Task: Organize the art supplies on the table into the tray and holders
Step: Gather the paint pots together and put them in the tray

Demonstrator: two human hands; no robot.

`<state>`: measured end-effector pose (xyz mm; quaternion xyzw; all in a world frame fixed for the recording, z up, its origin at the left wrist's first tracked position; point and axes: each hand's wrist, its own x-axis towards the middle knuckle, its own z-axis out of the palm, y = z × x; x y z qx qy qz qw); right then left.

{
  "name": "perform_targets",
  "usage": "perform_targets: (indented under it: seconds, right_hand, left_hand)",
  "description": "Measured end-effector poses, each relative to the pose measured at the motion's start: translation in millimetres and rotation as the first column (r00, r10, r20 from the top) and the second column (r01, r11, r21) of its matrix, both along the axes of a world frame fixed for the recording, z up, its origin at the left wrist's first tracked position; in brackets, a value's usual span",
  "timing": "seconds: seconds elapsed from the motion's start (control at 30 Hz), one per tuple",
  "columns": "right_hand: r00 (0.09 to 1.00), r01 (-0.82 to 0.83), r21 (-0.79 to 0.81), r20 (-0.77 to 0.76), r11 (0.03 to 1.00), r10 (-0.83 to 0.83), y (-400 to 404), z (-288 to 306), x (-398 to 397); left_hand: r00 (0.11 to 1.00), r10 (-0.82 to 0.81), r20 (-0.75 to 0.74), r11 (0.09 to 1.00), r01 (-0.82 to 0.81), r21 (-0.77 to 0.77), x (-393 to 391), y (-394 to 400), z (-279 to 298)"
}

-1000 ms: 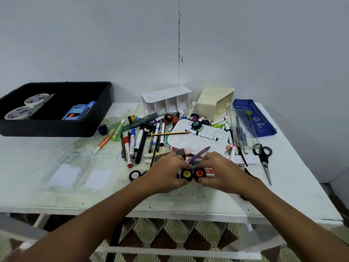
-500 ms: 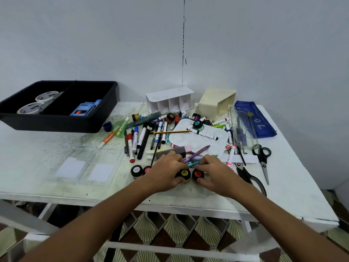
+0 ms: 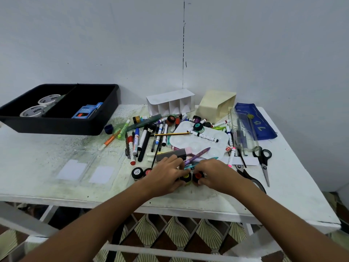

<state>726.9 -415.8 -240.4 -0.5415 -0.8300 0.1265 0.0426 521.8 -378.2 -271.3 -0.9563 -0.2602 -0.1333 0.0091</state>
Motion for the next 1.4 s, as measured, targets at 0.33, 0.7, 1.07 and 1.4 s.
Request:
perform_targets:
  seconds: [0.33,0.7,1.07,1.4]
  right_hand:
    - [0.999,0.032,-0.145,0.009,0.989,-0.031,20,17,0]
    - [0.911,0.39,0.142,-0.201,0.91,-0.359,121,15,9]
    - [0.872,0.483,0.159,-0.177,0.861,-0.457,152,-10,0]
    - [0.851,0.341,0.141,-0.467,0.929,-0.241,120,18,-45]
  left_hand:
    - [0.999,-0.038,-0.013,0.979,0.034,-0.2,-3,23,12]
    - [0.865,0.481,0.14,0.851,-0.423,-0.31,-60,176,24]
    - [0.91,0.412,-0.044,0.873,-0.408,-0.266,-59,214,9]
    - [0.885,0.403,0.233,0.848,-0.266,-0.458,-89,164,46]
